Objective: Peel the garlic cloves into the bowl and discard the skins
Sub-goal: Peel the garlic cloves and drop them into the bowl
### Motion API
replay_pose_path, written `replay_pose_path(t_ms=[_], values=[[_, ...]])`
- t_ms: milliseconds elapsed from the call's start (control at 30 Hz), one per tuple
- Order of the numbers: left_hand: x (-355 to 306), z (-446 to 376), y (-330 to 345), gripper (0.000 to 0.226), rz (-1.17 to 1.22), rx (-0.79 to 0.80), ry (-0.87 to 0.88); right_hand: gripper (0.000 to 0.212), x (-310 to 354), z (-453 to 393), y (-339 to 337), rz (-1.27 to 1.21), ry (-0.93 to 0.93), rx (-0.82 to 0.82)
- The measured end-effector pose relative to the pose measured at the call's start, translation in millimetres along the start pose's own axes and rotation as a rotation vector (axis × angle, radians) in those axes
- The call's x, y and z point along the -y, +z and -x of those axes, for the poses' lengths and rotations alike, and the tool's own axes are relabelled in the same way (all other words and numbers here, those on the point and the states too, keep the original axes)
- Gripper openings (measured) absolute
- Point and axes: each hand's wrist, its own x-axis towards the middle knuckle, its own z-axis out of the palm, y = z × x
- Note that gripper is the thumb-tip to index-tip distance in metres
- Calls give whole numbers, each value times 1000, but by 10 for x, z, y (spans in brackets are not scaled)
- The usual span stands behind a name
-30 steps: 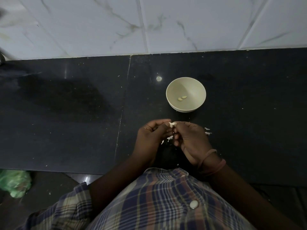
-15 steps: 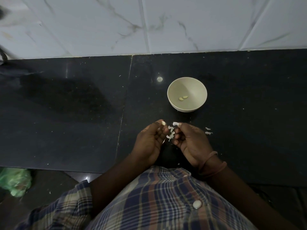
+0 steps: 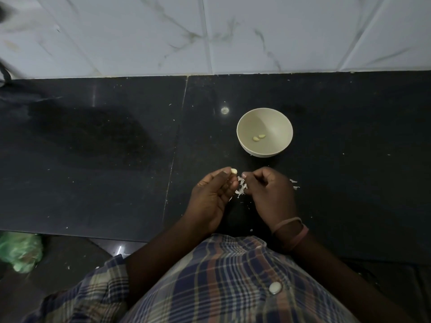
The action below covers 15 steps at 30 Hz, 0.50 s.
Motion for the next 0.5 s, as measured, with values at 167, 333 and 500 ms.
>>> replay_pose_path(t_ms=[167, 333, 500], values=[[0, 22, 7, 15, -25, -4, 22, 15, 13, 18, 23, -14, -76, 41], [36, 36, 7, 10, -57, -24, 25, 8, 71, 78, 44, -16, -105, 13], [58, 49, -7, 7, -125, 15, 73, 2, 94, 74, 68, 3, -80, -20]])
